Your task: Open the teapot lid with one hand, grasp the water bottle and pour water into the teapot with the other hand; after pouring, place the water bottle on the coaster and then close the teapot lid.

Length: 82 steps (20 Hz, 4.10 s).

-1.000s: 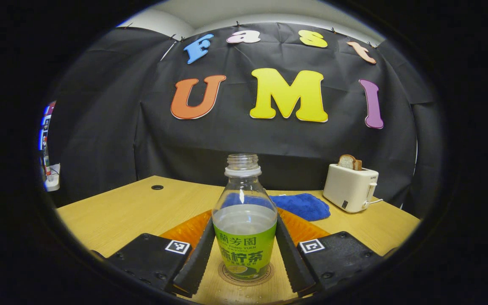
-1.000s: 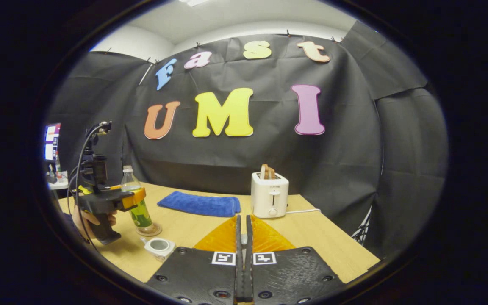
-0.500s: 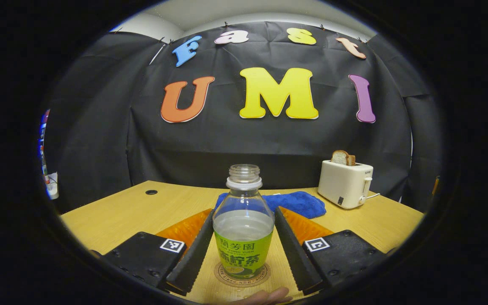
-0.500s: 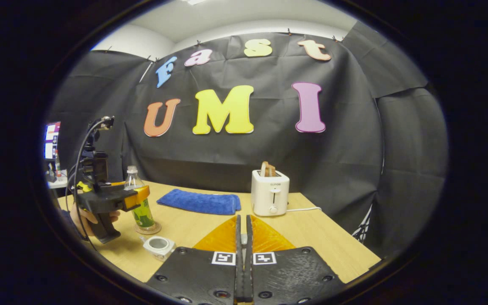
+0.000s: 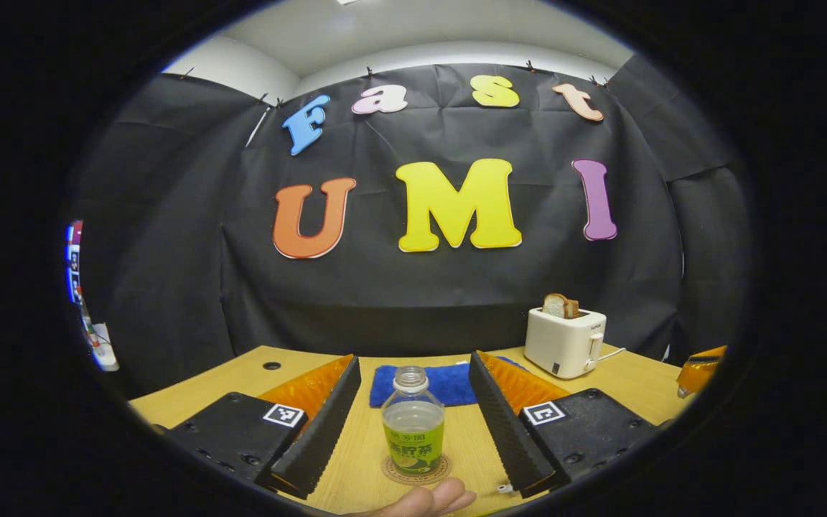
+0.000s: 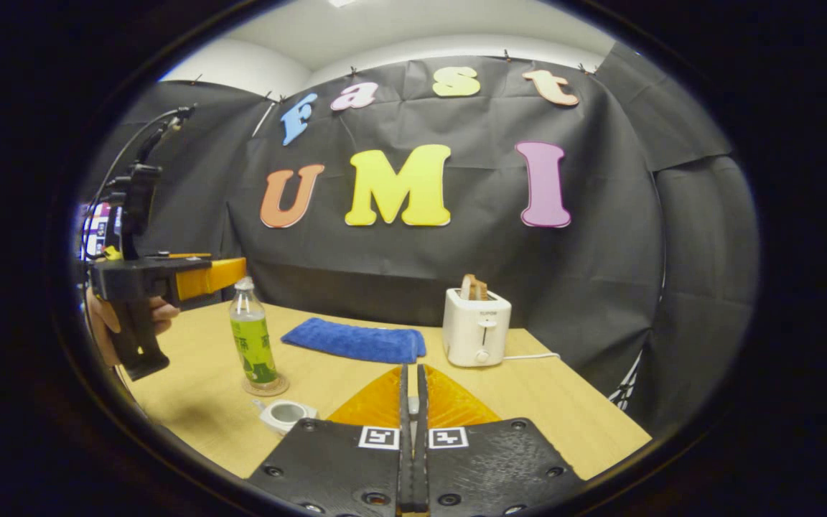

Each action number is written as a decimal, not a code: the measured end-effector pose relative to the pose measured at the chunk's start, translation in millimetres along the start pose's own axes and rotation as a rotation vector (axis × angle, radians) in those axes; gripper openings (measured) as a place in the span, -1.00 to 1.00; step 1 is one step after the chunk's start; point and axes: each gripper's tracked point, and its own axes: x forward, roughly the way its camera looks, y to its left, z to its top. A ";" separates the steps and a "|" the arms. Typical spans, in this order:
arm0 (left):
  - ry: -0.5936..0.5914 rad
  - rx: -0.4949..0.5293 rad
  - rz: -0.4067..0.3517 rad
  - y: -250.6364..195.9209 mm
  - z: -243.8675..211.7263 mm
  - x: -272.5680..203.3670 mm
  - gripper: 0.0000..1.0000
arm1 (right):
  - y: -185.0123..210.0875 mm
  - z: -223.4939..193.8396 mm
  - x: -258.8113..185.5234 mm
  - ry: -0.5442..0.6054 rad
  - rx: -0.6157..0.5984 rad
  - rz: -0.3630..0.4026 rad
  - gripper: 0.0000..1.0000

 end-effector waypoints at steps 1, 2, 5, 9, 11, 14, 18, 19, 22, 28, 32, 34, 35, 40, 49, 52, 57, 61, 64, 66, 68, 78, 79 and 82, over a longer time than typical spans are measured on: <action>-0.011 0.006 0.010 2.1 6.5 -10.6 0.89 | 7.5 -0.8 -0.2 -0.001 0.011 0.024 -0.99; -0.004 0.017 0.014 6.3 8.0 -20.6 0.89 | 15.7 -0.5 -0.2 0.004 0.020 0.047 -1.00; 0.036 0.025 0.044 19.6 -1.2 -53.4 0.90 | 39.2 3.4 2.0 -0.011 0.023 0.116 -0.99; 0.036 0.003 0.024 25.1 -11.5 -88.4 0.89 | 69.9 4.8 13.0 -0.024 0.034 0.190 -0.98; 0.053 -0.021 0.033 33.8 -19.4 -108.7 0.89 | 87.7 2.1 17.8 -0.028 0.034 0.227 -0.98; 0.062 -0.039 0.051 46.2 -24.0 -127.6 0.89 | 112.5 -15.4 30.1 -0.005 0.048 0.275 -0.98; 0.067 -0.014 0.039 56.6 -24.0 -137.1 0.89 | 125.3 -49.8 48.8 0.085 0.083 0.263 -0.96; 0.063 0.001 0.046 59.7 -24.1 -138.0 0.90 | 125.1 -54.3 51.3 0.097 0.098 0.250 -0.98; 0.073 0.004 0.049 67.2 -24.4 -139.6 0.89 | 129.5 -63.6 56.2 0.119 0.138 0.244 -0.98; 0.088 -0.050 0.059 79.3 -26.4 -139.8 0.89 | 129.8 -69.4 68.9 0.144 0.144 0.217 -0.97; 0.098 -0.046 0.047 75.8 -29.4 -139.2 0.89 | 136.0 -75.5 76.0 0.160 0.132 0.221 -0.98; 0.101 -0.039 0.040 72.9 -30.9 -138.2 0.89 | 135.4 -76.6 79.6 0.161 0.129 0.218 -0.95; 0.104 -0.035 0.037 72.6 -31.8 -138.5 0.89 | 136.0 -77.2 79.2 0.159 0.124 0.217 -0.95; 0.108 -0.018 0.026 66.7 -33.5 -138.3 0.90 | 134.8 -82.0 80.0 0.177 0.141 0.217 -0.92; 0.104 -0.029 0.026 69.3 -31.9 -140.2 0.89 | 133.6 -59.8 66.8 0.142 0.153 0.192 -0.29; 0.116 -0.017 0.021 69.2 -32.3 -140.4 0.89 | 129.4 -51.5 59.4 0.131 0.155 0.170 -0.17; 0.133 -0.057 0.031 76.7 -33.5 -142.9 0.89 | 116.2 -20.6 34.6 0.084 0.141 0.124 0.58; 0.139 -0.057 0.043 82.7 -31.5 -146.3 0.90 | 104.1 9.4 2.7 0.044 0.124 0.103 0.87; 0.142 -0.044 0.055 85.2 -29.2 -149.2 0.90 | 94.4 36.4 -26.7 0.006 0.095 0.085 0.92; 0.143 -0.039 0.052 82.6 -28.0 -151.1 0.90 | 87.9 51.7 -43.8 -0.024 0.070 0.069 0.92; 0.135 -0.030 0.038 77.8 -25.3 -153.7 0.90 | 83.2 60.9 -58.9 -0.043 0.040 0.054 0.91; 0.073 0.021 0.012 63.7 -9.0 -161.2 0.89 | 52.9 62.4 -97.3 -0.079 0.018 0.019 0.92; 0.079 0.028 0.016 64.2 -10.3 -161.3 0.89 | 48.1 60.6 -97.8 -0.077 0.021 0.009 0.92; 0.083 0.026 0.013 61.3 -10.2 -162.3 0.89 | 49.1 55.0 -97.7 -0.066 0.020 0.026 0.90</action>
